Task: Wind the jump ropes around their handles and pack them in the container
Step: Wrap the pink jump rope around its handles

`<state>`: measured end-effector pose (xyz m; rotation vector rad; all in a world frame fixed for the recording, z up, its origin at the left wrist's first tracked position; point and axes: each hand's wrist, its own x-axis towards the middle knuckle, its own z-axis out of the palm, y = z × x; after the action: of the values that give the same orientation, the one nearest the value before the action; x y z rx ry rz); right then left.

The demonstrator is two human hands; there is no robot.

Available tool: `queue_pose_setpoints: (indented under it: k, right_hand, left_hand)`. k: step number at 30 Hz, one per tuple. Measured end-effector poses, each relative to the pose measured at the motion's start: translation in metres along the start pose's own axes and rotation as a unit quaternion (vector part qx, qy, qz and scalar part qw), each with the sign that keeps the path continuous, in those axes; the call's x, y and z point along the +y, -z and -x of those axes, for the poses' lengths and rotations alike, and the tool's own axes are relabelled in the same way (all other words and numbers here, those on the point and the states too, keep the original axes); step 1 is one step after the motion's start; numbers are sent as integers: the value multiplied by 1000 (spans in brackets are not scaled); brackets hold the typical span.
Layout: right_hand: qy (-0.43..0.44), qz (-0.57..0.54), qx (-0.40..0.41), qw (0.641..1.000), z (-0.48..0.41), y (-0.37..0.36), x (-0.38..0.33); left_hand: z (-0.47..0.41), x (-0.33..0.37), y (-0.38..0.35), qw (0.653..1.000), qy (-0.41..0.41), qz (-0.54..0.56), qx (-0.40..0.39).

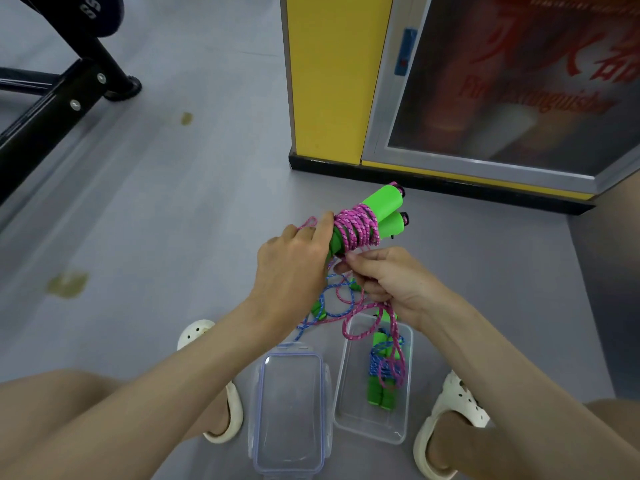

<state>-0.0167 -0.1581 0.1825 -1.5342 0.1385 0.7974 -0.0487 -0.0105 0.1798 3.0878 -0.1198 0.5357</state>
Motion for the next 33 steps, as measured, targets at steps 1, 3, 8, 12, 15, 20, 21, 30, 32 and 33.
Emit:
queue_pose_setpoints:
  k: [1, 3, 8, 12, 15, 20, 21, 30, 32, 33]
  right_hand:
    - [0, -8, -6, 1000, 1, -1, -1]
    - [2, -23, -14, 1000, 2, -5, -2]
    - [5, -52, 16, 999, 0, -12, -2]
    - [-1, -108, 54, 993, -4, -3, 2]
    - [-2, -99, 37, 994, -4, 3, 3]
    - [28, -28, -47, 998, 3, 3, 0]
    - [30, -26, -54, 998, 4, 3, -2]
    - [-16, 26, -34, 999, 5, 9, 0]
    - [-26, 30, -25, 999, 5, 11, 1]
    - [-29, 31, -23, 999, 4, 12, 1]
  left_hand:
    - [0, 0, -1, 1000, -8, -8, 15]
    - [1, 0, -4, 999, -19, -16, 40]
    - [6, 2, -16, 994, -84, 48, 48]
    - [6, 6, -8, 982, -86, 163, -47]
    - [-6, 1, 7, 933, 25, 337, -128]
    - [-19, -11, 18, 689, 301, 590, -293]
    - [-18, -11, 17, 632, 313, 622, -340]
    - [-14, -9, 13, 597, 329, 659, -318]
    - [-12, -7, 11, 604, 331, 665, -289]
    - [-11, -7, 10, 602, 335, 671, -275]
